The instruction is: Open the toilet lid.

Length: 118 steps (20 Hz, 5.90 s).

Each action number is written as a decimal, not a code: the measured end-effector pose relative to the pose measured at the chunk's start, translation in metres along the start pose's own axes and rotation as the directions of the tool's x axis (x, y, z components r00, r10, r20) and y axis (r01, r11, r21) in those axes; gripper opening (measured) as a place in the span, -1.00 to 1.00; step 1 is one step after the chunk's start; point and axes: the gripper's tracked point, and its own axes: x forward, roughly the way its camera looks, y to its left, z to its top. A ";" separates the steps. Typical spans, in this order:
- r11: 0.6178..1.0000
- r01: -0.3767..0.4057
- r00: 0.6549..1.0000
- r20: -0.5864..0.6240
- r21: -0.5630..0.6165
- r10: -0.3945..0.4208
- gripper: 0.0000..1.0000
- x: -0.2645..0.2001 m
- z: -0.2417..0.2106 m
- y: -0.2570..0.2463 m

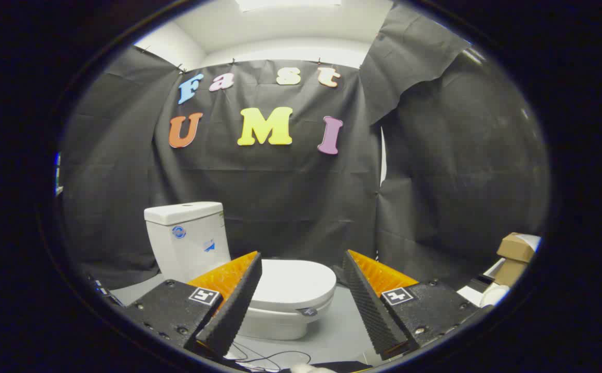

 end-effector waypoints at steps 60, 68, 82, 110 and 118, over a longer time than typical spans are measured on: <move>0.528 0.286 0.823 -0.487 0.800 0.293 0.48 0.208 -0.302 -0.041; 0.450 0.280 0.815 -0.458 0.848 0.356 -0.30 0.216 -0.310 -0.032; 0.258 0.389 0.806 -0.462 0.885 0.369 -0.81 0.217 -0.303 -0.033; 0.516 0.220 0.852 -0.421 0.828 0.312 -0.92 0.220 -0.188 -0.003; 0.616 0.154 0.867 -0.405 0.772 0.291 -0.92 0.218 -0.143 0.023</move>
